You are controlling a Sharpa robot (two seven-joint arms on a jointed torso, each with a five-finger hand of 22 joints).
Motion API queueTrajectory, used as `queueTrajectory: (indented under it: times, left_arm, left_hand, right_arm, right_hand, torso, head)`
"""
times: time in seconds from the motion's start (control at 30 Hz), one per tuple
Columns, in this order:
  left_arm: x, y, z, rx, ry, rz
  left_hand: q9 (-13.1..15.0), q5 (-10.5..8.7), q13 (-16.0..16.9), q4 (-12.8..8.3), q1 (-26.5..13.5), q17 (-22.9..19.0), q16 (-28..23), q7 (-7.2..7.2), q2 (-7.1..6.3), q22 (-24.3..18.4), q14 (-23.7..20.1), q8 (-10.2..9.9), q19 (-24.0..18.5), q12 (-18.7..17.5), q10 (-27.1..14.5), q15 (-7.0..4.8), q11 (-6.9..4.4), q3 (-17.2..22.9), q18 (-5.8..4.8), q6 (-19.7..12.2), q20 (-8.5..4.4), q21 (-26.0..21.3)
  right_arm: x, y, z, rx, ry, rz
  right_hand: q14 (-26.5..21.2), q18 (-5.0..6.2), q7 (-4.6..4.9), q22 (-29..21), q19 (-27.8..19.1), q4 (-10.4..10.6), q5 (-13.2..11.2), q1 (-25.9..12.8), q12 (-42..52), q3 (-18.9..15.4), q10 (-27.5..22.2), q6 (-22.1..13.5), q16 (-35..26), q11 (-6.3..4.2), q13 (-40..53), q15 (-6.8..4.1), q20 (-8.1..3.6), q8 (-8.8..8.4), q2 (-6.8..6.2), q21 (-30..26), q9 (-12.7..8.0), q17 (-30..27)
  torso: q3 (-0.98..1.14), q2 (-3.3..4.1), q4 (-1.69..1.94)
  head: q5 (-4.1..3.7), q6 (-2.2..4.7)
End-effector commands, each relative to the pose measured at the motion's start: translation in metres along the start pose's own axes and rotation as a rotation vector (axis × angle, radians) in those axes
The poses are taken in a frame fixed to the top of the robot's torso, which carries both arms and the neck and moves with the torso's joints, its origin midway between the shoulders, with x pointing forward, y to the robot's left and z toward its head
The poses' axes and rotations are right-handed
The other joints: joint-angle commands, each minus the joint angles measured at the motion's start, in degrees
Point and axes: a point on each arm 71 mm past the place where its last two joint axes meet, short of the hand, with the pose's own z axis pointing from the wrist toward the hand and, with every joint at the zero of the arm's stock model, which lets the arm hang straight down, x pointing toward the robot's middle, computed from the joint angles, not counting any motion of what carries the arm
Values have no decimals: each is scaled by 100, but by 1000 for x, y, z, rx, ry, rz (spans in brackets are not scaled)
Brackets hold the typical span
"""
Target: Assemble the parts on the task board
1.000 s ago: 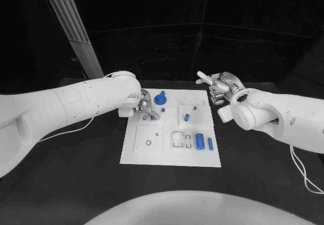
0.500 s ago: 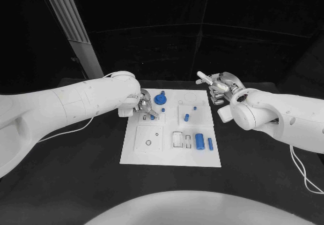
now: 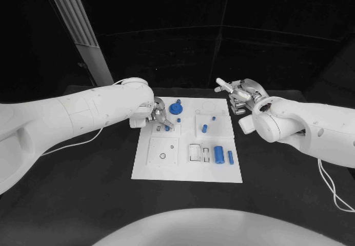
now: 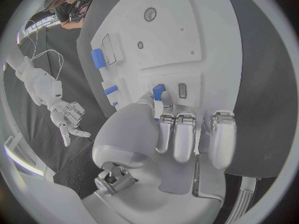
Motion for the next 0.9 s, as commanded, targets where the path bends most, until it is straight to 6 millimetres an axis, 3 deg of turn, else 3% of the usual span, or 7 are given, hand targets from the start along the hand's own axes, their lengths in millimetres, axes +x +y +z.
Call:
queueTrajectory:
  times: [0.03,0.5,0.73,0.9]
  left_arm:
    - [0,0,1,10,-4,4]
    - [0,0,0,22,-19,-4]
    - [-2,3,-3,36,-79,-39]
    - [-8,7,-10,73,-142,-71]
  left_hand:
    - [7,-21,1521,-2,-231,1509,17,8,-114,1508,596,-42,593,-3,618,-12,-3,-175,-80,43,-18,23]
    - [84,-27,1521,-1,-1012,1509,17,41,-552,1508,596,-41,593,-3,618,30,27,-895,-80,33,22,23]
    - [111,-42,1521,-1,-1193,1509,17,48,-619,1508,596,-37,593,-3,618,34,31,-904,-80,7,28,23]
    - [252,-77,1521,-5,-1268,1509,17,76,-706,1508,596,65,593,-3,618,50,54,-813,-80,-184,37,23]
  right_arm:
    - [0,1,0,-7,5,-1]
    - [0,1,0,-5,4,-2]
    - [0,1,0,-4,6,-2]
    - [0,1,0,-2,6,-2]
  right_hand:
    - [596,56,50,1253,111,-2,-28,0,15,-36,587,-46,14,29,1505,28,32,20,50,26,5,1507]
    - [596,56,50,1253,111,-3,-27,5,15,-36,587,-48,14,29,1505,28,32,23,53,26,5,1507]
    - [596,56,50,1253,111,-3,-27,5,15,-36,587,-48,14,29,1505,28,32,23,53,26,5,1507]
    - [596,56,50,1253,111,-3,-27,5,15,-36,587,-48,14,29,1505,28,32,23,53,26,5,1507]
  torso:
    - [-1,3,-1]
    - [1,-1,4]
    - [-1,-5,5]
    - [-4,-8,9]
  head:
    - [0,-1]
    - [-4,-1]
    - [-5,-1]
    - [-21,-1]
